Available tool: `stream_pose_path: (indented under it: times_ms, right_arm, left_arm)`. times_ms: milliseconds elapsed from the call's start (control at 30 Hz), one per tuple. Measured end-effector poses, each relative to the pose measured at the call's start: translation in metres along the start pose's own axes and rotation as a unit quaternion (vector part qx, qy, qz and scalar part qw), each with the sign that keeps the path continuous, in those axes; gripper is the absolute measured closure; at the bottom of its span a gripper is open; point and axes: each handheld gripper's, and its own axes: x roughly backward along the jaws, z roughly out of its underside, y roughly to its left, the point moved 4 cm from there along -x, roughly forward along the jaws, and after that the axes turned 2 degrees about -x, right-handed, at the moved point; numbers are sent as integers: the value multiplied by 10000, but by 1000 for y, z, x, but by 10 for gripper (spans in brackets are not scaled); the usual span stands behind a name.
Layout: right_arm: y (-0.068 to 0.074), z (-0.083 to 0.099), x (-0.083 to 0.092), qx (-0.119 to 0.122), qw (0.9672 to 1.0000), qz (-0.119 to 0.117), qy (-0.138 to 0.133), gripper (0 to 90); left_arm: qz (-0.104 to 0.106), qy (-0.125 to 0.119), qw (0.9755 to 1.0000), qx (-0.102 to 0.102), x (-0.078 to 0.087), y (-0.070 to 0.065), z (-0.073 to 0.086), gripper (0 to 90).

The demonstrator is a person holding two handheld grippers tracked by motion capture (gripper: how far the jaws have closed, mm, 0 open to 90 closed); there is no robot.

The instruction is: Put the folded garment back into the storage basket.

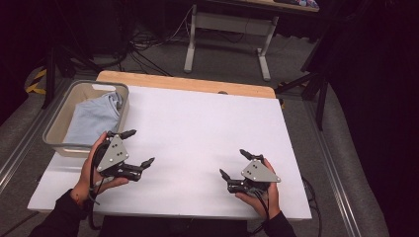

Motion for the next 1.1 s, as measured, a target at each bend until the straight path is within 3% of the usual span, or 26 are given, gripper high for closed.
stream_pose_path:
  times_ms: [667,1100]
  right_arm:
    - [2,0,0,34,10000,9,-48,121]
    - [7,2,-2,4,10000,-71,-48,120]
  left_arm:
    - [103,231,9997,-62,1,-17,23,58]
    - [5,397,9992,-3,4,-14,38,58]
